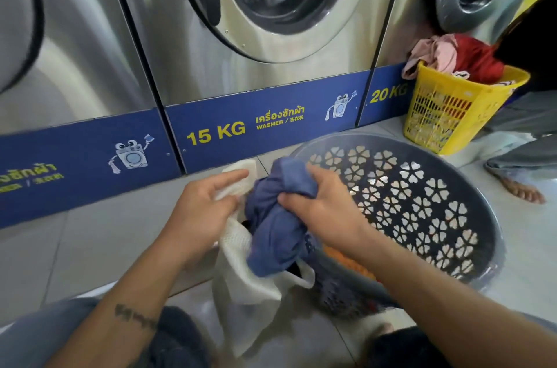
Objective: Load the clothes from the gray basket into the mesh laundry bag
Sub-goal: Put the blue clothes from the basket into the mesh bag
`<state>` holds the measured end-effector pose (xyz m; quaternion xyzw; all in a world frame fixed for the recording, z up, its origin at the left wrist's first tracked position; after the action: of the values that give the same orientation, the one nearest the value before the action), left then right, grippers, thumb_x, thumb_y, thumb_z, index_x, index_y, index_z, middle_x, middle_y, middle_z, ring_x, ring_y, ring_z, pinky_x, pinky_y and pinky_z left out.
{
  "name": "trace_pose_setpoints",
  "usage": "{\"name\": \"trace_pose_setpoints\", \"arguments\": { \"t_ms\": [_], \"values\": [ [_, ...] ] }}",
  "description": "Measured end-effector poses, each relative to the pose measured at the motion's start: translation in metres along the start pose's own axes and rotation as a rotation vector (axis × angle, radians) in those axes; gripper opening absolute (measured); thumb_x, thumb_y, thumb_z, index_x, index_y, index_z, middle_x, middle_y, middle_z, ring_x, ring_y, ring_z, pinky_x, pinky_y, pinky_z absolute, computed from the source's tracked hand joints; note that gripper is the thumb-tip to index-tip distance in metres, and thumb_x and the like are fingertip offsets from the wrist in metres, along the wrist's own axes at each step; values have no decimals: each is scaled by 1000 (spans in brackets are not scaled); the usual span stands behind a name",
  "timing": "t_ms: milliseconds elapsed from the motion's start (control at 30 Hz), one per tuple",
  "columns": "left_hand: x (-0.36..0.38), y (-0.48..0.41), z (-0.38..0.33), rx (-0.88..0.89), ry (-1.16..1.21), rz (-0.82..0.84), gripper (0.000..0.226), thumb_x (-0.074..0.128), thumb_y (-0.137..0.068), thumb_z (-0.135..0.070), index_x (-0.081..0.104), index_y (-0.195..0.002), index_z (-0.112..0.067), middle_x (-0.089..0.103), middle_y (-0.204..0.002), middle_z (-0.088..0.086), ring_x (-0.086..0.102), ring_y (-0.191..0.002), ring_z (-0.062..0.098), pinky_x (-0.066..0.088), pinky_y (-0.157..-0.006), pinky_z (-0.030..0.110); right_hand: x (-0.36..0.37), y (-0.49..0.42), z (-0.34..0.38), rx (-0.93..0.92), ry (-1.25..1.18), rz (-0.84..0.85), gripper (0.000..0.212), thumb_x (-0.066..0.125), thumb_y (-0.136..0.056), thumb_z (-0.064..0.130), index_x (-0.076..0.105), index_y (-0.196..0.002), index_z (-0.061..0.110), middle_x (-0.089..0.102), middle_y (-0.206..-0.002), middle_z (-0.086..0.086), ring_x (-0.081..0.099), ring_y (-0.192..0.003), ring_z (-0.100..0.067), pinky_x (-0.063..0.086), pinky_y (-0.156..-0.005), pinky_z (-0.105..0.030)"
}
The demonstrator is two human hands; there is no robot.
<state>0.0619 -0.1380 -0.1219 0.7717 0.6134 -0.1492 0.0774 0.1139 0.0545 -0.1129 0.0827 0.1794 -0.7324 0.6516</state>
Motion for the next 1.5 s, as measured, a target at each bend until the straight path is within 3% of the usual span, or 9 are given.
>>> {"name": "trace_pose_setpoints", "arguments": {
  "t_ms": [133,267,433,533,733,1000,1233,1333,1500],
  "values": [
    [-9,0,-3,-47,48,-31,45,60,-87,4,72,-114,-30,67,-123,-8,60,-116,6,44,-102,28,25,11,-11,-49,515,554,42,71,-85,22,60,-126,19,68,-119,-3,59,-109,-18,47,-93,-35],
    [-6,3,-2,-32,23,25,44,61,-88,0,72,-116,-32,66,-123,-15,56,-119,-1,40,-99,20,13,3,-14,-127,588,346,63,63,-76,11,36,-131,30,60,-101,1,61,-99,-32,48,-87,-37],
    [-2,3,-3,12,-37,48,44,62,-89,-1,70,-119,-31,63,-124,-18,52,-115,-11,35,-92,8,0,-8,-40,134,784,261,94,78,-69,51,25,-143,30,40,-132,-10,42,-126,-35,43,-106,-48],
    [1,4,-2,12,-72,47,43,61,-89,-3,69,-122,-30,63,-127,-15,54,-117,-5,36,-92,8,5,-9,-55,277,476,298,63,76,-76,41,39,-126,26,60,-121,-7,61,-109,-27,51,-93,-40],
    [5,4,2,-34,-97,17,43,57,-90,-4,68,-124,-28,62,-129,-13,55,-120,1,40,-101,21,17,-8,-40,50,692,74,24,60,-75,26,42,-92,24,63,-86,-4,60,-77,-33,54,-68,-44],
    [-5,5,-5,16,-43,-16,45,59,-87,1,70,-117,-31,64,-118,-23,53,-114,-13,36,-92,3,33,18,-9,-290,1000,631,45,63,-75,42,57,-119,34,63,-119,8,52,-115,-21,35,-100,-51],
    [-5,7,0,-8,-70,-7,45,58,-89,-1,70,-121,-30,63,-126,-16,55,-119,-2,35,-101,17,-22,-7,-47,240,315,399,87,77,-75,21,36,-150,34,49,-146,-5,51,-131,-24,41,-113,-46],
    [-5,7,4,-27,-91,-12,44,59,-88,-4,70,-120,-32,63,-127,-15,54,-120,-1,35,-101,19,-13,-3,-65,384,149,371,58,77,-75,20,53,-128,29,68,-120,-7,68,-106,-24,54,-98,-47],
    [-1,8,10,-58,-116,-10,43,59,-86,-9,70,-119,-34,64,-128,-13,56,-120,4,41,-107,28,-1,-2,-38,-35,674,159,15,58,-76,20,48,-87,17,60,-82,-2,57,-77,-31,51,-71,-49]
  ]
}}
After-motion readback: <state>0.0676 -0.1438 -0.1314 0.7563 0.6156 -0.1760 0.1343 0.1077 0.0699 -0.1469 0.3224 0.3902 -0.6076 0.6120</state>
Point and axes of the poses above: each hand's wrist, its own y-axis away from the middle knuckle, its own x-axis out of the palm, z = x × y, the point moved 1 cm from there along -y, towards the middle knuckle
